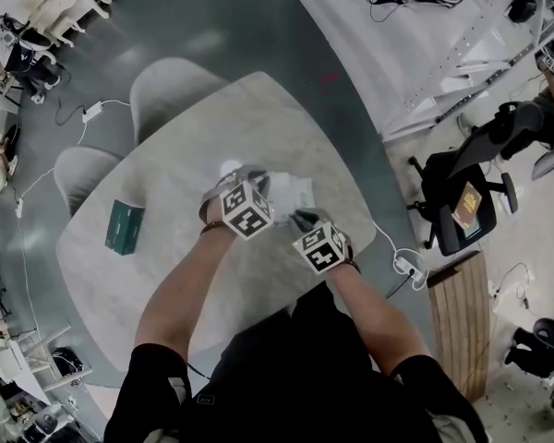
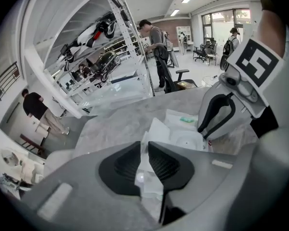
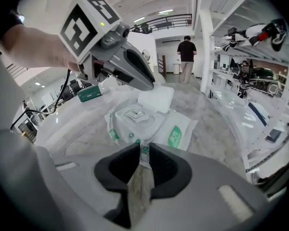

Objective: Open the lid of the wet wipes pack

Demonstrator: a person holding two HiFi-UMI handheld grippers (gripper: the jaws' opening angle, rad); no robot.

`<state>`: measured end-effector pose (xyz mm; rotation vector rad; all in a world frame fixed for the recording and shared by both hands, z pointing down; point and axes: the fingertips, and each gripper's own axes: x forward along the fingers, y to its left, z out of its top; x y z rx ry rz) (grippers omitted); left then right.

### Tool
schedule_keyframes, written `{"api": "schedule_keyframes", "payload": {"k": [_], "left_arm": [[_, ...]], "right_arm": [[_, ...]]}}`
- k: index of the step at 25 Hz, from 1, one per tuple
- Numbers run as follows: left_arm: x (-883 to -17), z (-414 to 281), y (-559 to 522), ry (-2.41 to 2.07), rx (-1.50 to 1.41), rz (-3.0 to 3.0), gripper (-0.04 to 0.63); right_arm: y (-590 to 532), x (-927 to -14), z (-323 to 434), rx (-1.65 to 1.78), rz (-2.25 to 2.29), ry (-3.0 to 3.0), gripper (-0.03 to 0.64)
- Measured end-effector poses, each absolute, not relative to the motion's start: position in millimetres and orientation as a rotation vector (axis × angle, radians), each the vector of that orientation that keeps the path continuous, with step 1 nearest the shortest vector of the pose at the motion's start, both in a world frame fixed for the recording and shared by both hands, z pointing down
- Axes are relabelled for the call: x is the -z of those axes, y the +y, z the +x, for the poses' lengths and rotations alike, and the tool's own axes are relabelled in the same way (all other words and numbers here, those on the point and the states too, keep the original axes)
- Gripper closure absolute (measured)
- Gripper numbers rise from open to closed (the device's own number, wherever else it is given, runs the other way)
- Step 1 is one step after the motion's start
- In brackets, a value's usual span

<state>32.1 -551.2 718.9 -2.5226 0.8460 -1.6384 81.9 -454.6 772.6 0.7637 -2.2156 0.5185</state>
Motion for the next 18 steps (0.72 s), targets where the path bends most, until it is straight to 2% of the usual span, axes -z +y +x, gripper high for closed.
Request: {"api": "schedule_keyframes", "payload": {"k": [11,16,18], "left_arm": [[-738,13,-571,1.093,1.703,-2.529,0.448],[-690,5,-561,1.279,1.470,-2.665,0.456],[-670,-3,-551,1.349,1.355,-2.730,0.471]], "right_arm": [[-455,-772,81,-0.607,0.715,-2.258,0.557],[-458,-743,91,-0.577,0.743,-2.318,0.561],[-457,-724,94,-0.560,0.790,-2.327,0.584]]}}
